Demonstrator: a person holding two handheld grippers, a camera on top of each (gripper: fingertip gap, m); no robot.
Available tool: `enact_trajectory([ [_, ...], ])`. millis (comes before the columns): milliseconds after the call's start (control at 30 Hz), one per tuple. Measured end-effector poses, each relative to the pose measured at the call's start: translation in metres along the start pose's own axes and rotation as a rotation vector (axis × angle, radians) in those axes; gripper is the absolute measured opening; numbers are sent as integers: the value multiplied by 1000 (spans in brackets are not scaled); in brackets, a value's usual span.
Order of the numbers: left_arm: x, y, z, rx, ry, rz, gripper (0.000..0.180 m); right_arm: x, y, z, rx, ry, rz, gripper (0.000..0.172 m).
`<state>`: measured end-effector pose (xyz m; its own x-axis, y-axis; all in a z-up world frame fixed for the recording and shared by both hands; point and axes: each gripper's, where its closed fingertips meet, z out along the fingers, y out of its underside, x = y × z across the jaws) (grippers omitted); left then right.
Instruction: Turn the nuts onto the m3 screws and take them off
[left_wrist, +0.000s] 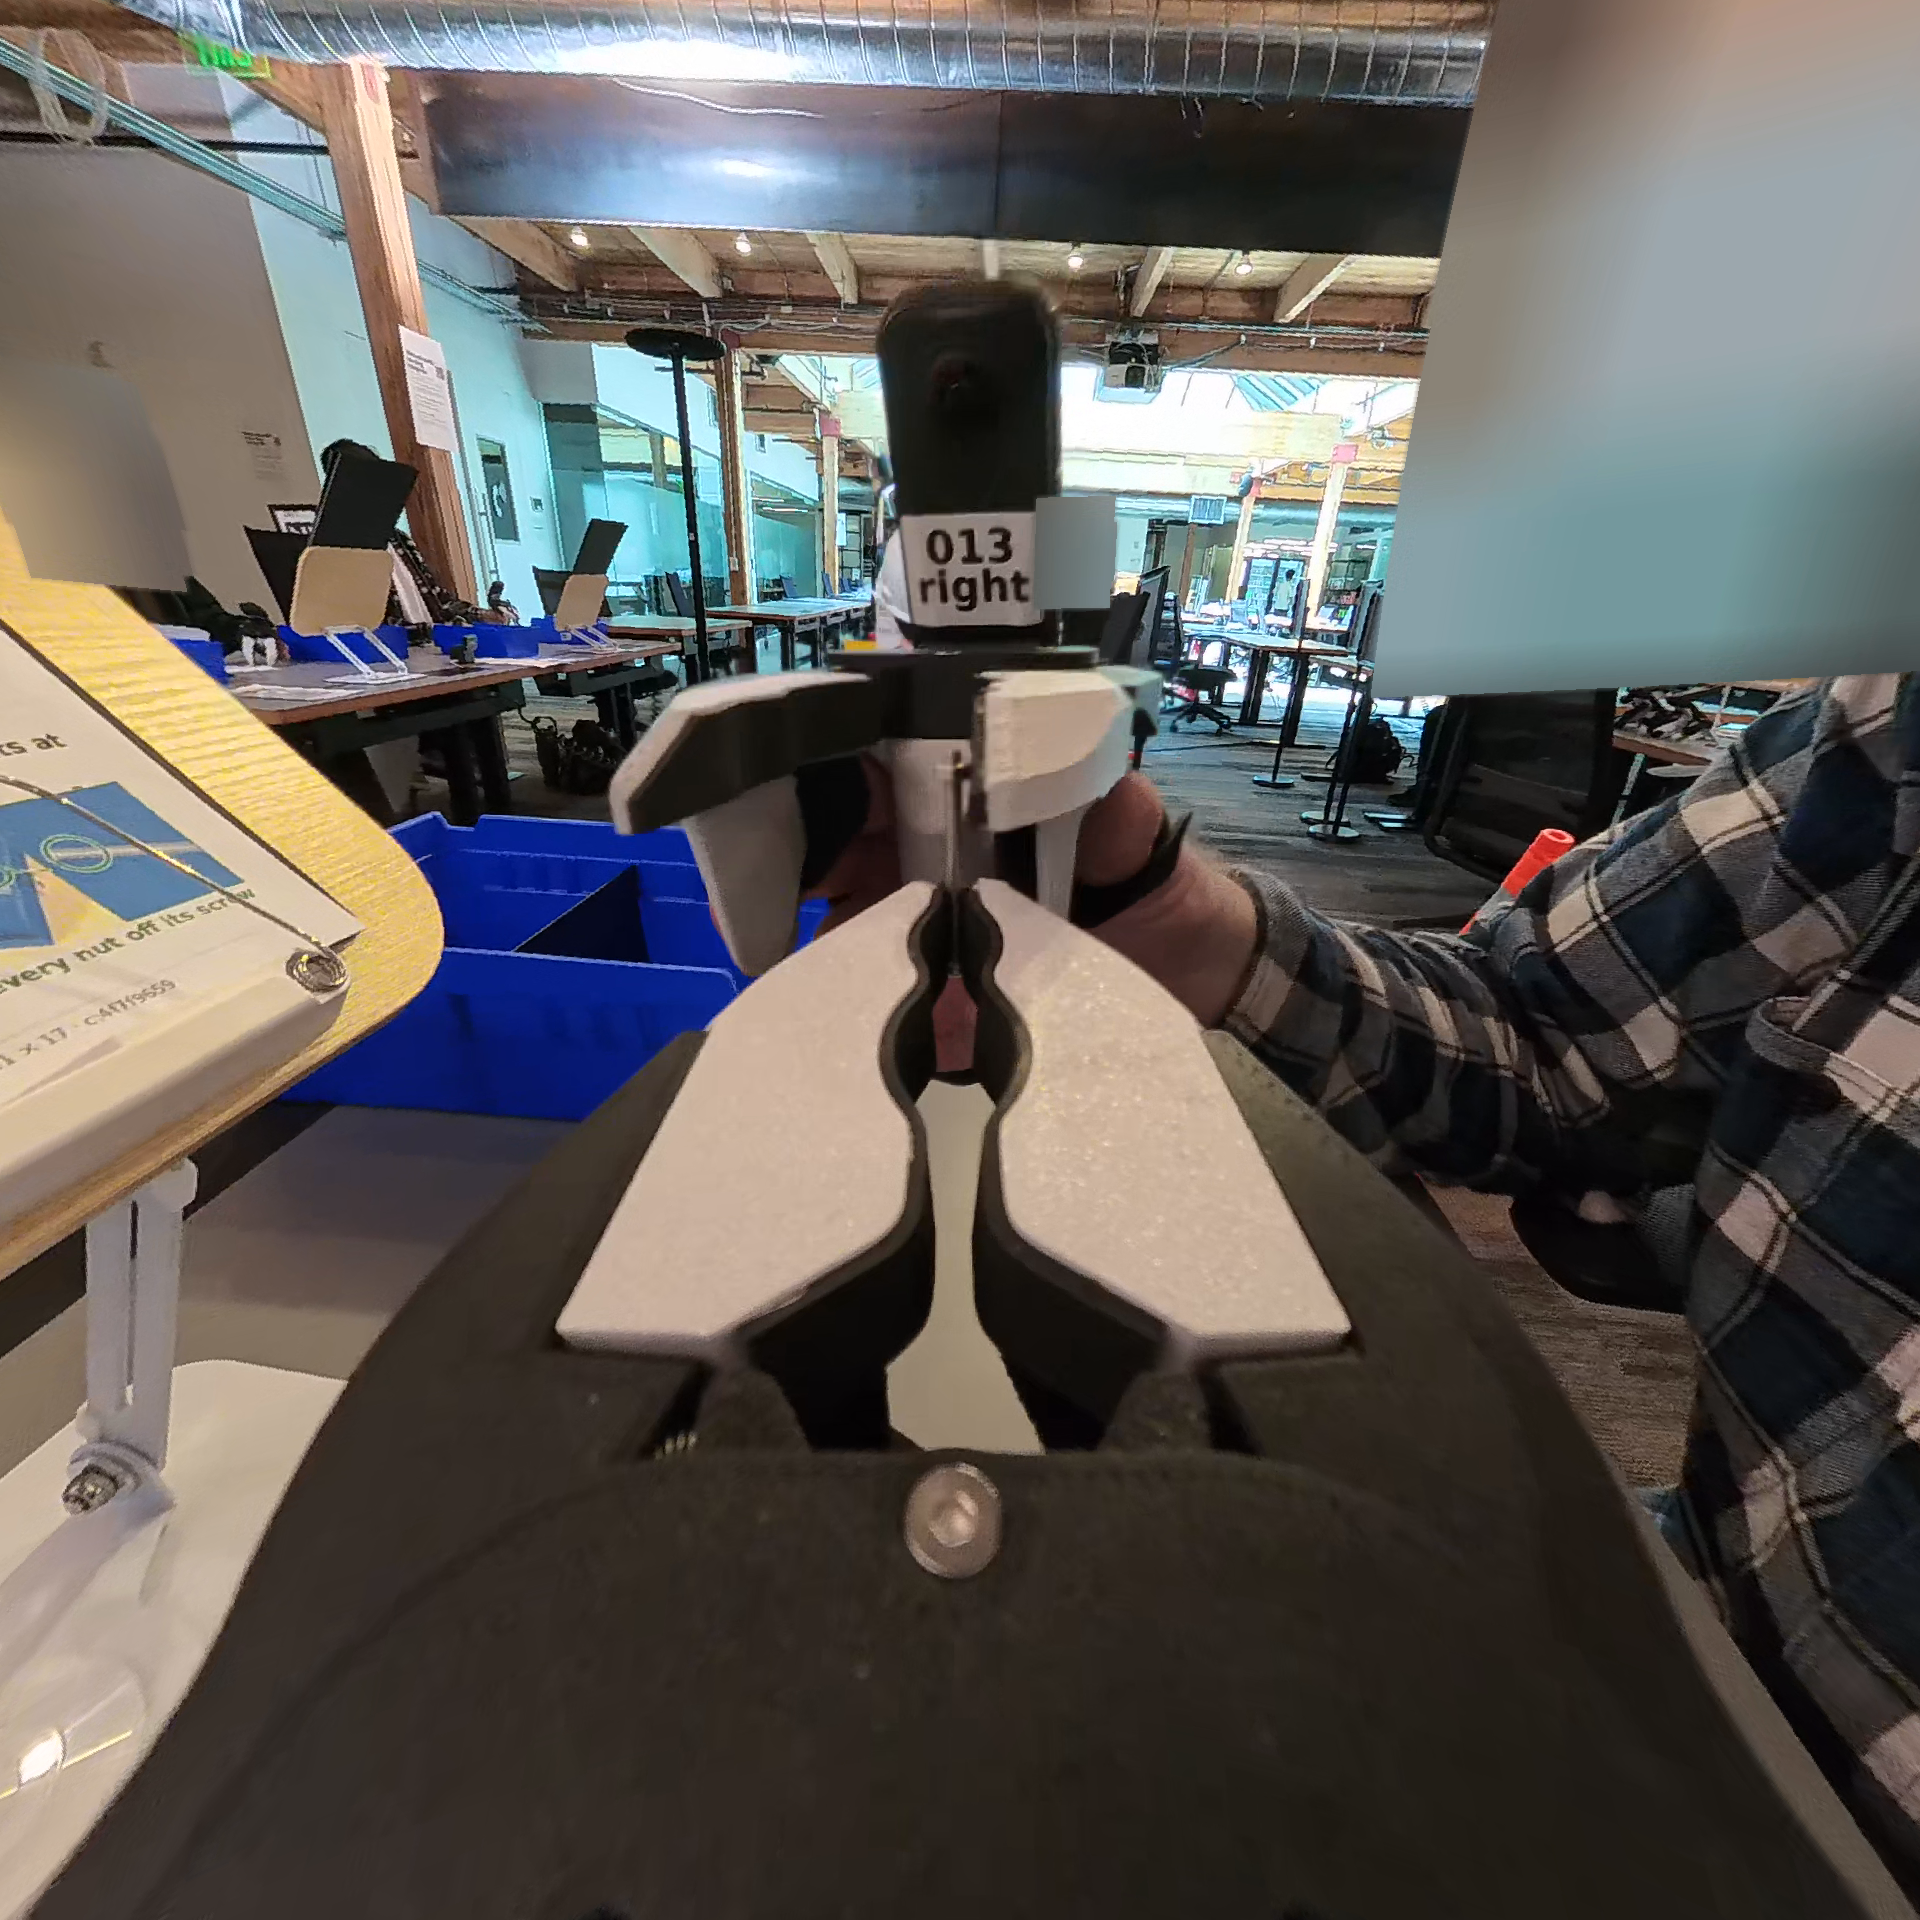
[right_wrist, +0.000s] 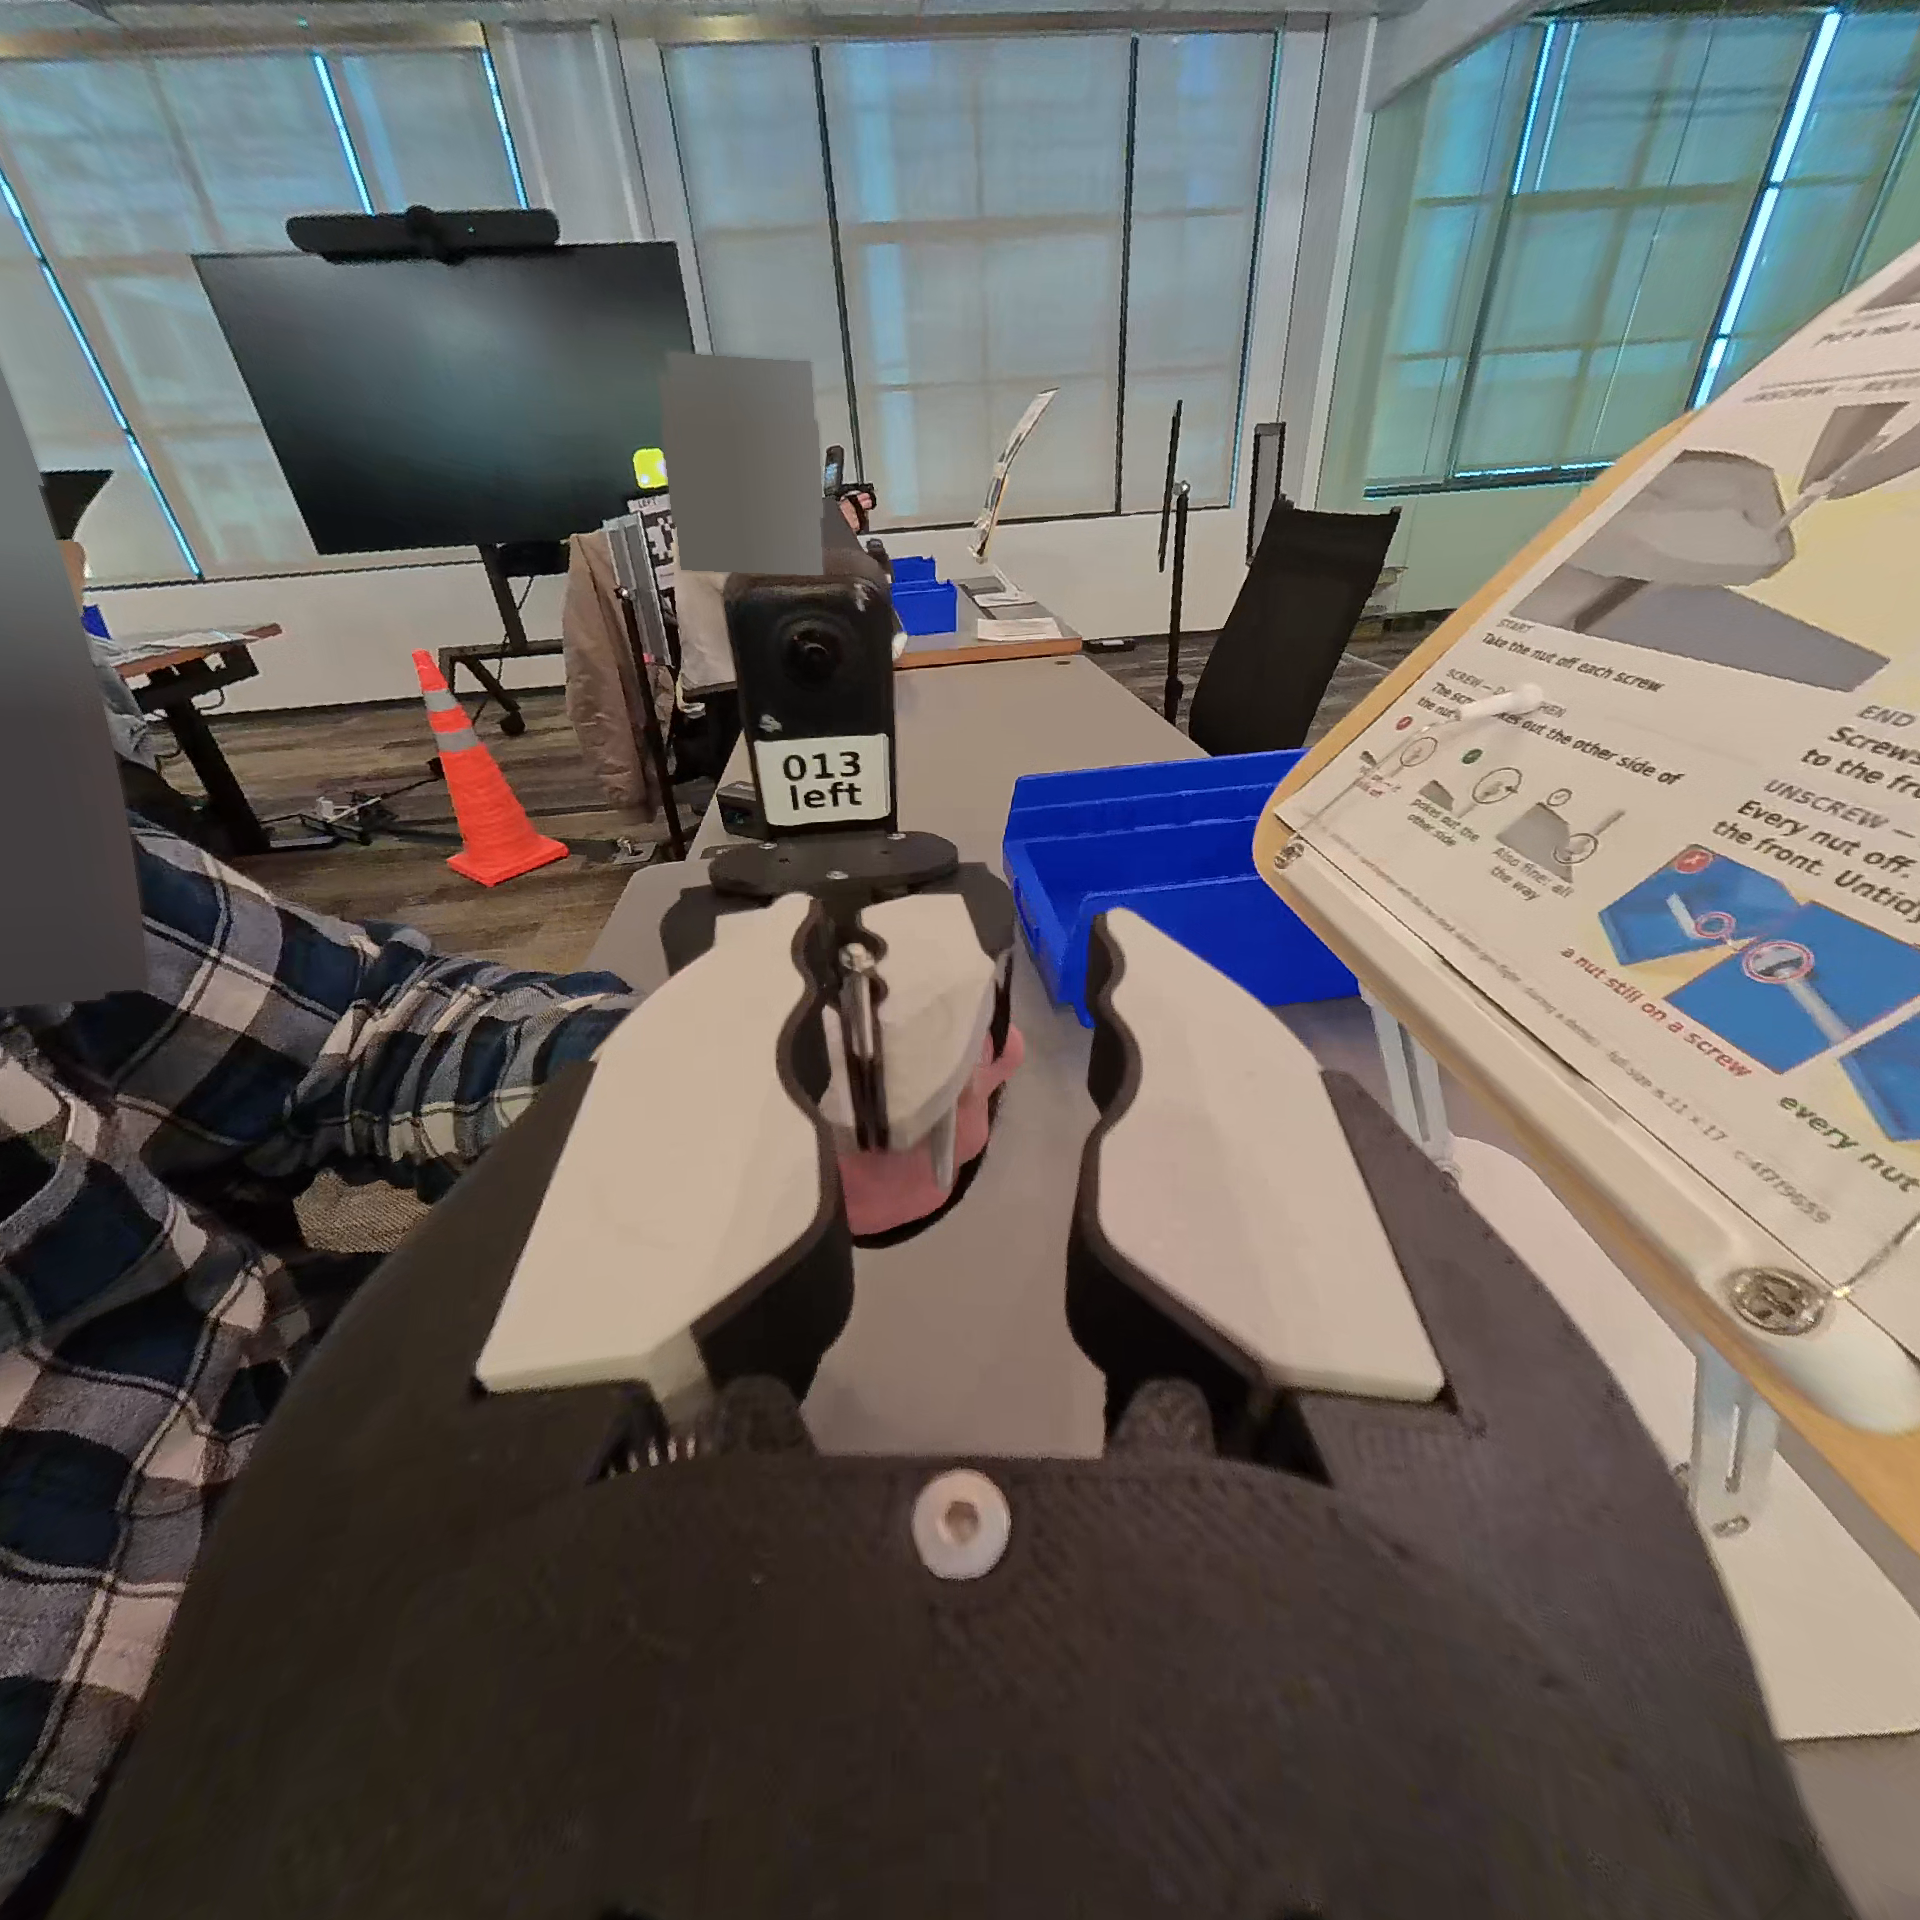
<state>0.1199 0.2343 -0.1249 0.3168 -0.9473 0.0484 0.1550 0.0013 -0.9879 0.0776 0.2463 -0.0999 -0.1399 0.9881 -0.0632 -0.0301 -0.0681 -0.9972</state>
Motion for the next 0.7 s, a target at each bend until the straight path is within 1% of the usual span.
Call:
enact_trajectory([
  [133, -3, -3, -3, 12, -11, -4, 2, 9, -2, -16, 22, 36, 16, 50],
  [200, -3, -4, -4, 19, -5, -7, 2, 18, -2, -27, 25, 79, 20, 45],
  [267, -3, -2, -4, 12, -7, -5, 1, 22, -3, -34, 38, 81, 37, 45],
  [333, -3, 0, -2, 8, -6, -10, 2, 18, -6, -31, 43, 58, 27, 47],
  [433, -4, 3, -1, 3, -4, -18, 2, 4, -6, -16, 24, 4, -2, 49],
  [533, -3, 4, 0, 0, -2, -16, 2, -1, -2, -4, 3, -24, -8, 49],
  [600, -2, 3, 0, 2, 2, -12, 2, 2, 0, -4, 3, -20, 1, 48],
  [700, -4, 1, -2, 6, -5, -12, 2, 7, 0, -12, 14, -7, 16, 48],
])
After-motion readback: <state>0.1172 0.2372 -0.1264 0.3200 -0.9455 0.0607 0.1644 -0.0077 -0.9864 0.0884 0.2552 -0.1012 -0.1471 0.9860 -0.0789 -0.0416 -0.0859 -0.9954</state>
